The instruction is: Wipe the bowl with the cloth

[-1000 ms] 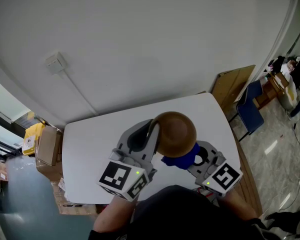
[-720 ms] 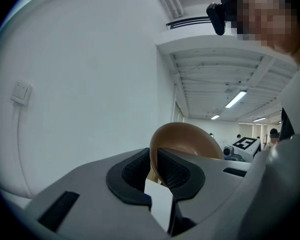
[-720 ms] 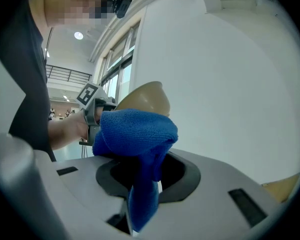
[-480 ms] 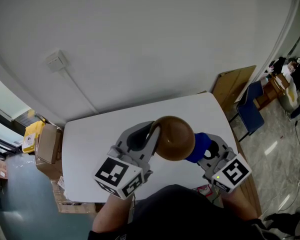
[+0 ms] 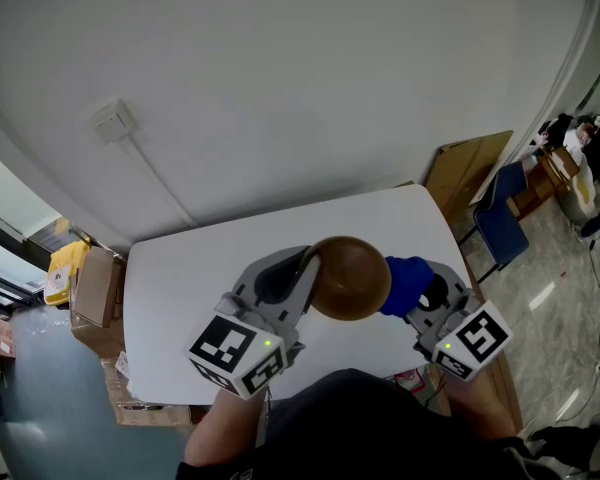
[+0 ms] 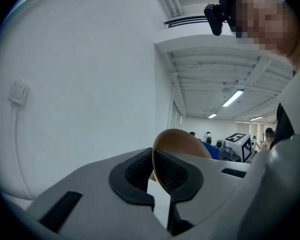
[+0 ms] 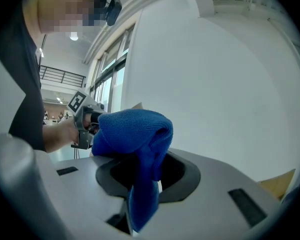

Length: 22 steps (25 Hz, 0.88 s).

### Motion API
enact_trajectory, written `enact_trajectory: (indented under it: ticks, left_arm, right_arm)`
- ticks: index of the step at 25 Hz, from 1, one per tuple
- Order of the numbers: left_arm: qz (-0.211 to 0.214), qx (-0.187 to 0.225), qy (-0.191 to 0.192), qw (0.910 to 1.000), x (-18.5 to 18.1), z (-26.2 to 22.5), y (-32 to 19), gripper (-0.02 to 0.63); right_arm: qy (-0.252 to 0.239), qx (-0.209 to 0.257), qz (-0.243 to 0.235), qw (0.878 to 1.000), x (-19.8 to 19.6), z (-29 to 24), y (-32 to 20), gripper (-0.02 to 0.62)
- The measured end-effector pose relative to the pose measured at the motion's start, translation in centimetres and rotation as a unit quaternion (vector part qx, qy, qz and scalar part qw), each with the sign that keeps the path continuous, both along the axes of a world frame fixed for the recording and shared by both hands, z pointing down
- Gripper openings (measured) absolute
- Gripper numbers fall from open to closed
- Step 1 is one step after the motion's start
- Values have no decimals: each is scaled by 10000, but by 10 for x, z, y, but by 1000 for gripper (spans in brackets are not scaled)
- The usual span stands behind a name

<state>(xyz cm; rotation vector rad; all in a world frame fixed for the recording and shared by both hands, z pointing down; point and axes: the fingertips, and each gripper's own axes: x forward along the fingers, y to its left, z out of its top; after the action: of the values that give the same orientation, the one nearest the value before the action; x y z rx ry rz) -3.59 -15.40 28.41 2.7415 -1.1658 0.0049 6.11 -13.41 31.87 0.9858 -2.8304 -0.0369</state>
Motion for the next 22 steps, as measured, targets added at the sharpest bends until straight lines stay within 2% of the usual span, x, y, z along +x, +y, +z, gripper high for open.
enact_trajectory:
  ticks: [4,14,17,22]
  left_arm:
    - [25,-42,128,9999,-1,0,0,23]
    - [191,-140,90,9997,7,8,4,23]
    - [443,-168,-126,9988,14,13,8,23]
    - [1148,-17,-919,9891,35,25,27,23]
  right_arm:
    - [-58,9,1,10000,1,-2,-1,80]
    - [-61,63,102,9999,9,-6,-5,80]
    - [-62,69,166,9998,14,-7,-8,80]
    - [-21,199,135,9997,16,-17,-10,80]
